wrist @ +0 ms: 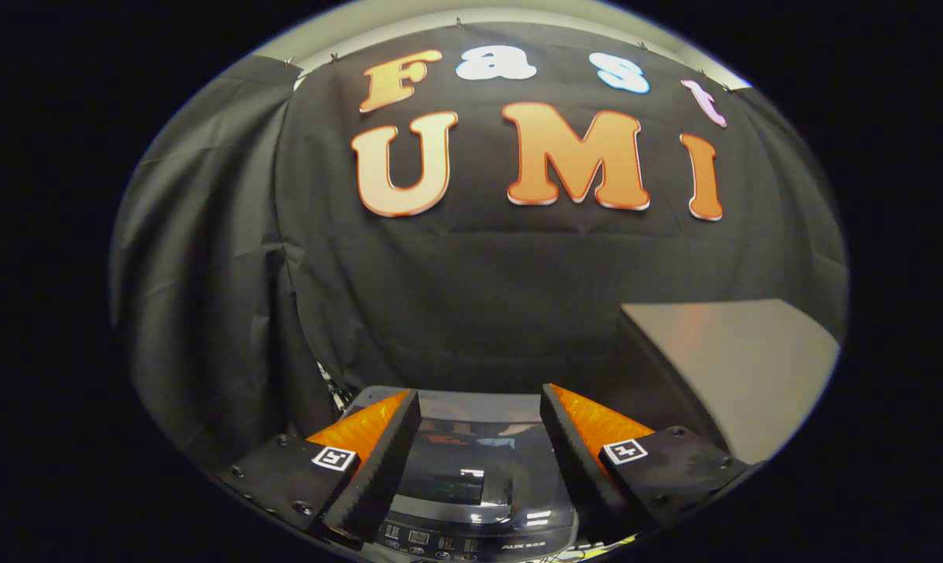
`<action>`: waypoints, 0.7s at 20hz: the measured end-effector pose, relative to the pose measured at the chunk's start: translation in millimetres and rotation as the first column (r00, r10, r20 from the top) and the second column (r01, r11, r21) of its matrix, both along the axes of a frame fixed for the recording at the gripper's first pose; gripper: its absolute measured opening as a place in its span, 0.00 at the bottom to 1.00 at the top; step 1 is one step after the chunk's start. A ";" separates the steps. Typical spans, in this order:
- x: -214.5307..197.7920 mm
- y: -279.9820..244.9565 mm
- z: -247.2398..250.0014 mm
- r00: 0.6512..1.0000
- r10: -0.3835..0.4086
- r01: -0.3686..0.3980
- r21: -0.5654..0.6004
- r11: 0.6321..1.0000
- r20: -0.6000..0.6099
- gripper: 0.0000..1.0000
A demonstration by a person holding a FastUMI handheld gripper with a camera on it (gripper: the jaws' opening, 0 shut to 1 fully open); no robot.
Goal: Put the clothes into the washing machine and then close the washing machine lid.
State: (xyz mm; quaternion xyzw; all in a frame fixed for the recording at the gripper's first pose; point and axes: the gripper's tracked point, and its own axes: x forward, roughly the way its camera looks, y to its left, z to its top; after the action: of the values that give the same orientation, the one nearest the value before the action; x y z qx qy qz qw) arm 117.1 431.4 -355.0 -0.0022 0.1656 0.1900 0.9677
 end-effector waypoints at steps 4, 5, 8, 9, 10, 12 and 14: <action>-22.5 -34.8 80.8 0.993 -0.005 0.000 0.037 0.999 0.120 0.99; -27.2 -48.0 94.9 0.990 -0.014 0.008 0.041 0.999 0.143 0.99; -45.0 -89.3 136.7 0.982 -0.046 0.033 0.077 0.996 0.183 0.98; -50.3 -106.4 148.4 0.980 -0.064 0.048 0.086 0.995 0.189 0.98; -54.2 -124.6 159.3 0.975 -0.086 0.068 0.094 0.993 0.205 0.98; -66.1 -159.5 181.8 0.963 -0.122 0.102 0.094 0.990 0.240 0.98; -77.3 -196.5 196.1 0.951 -0.151 0.135 0.078 0.988 0.269 0.98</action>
State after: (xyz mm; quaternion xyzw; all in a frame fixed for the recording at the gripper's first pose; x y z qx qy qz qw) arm 39.8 234.9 -158.9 0.0117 0.0243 0.1222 0.9921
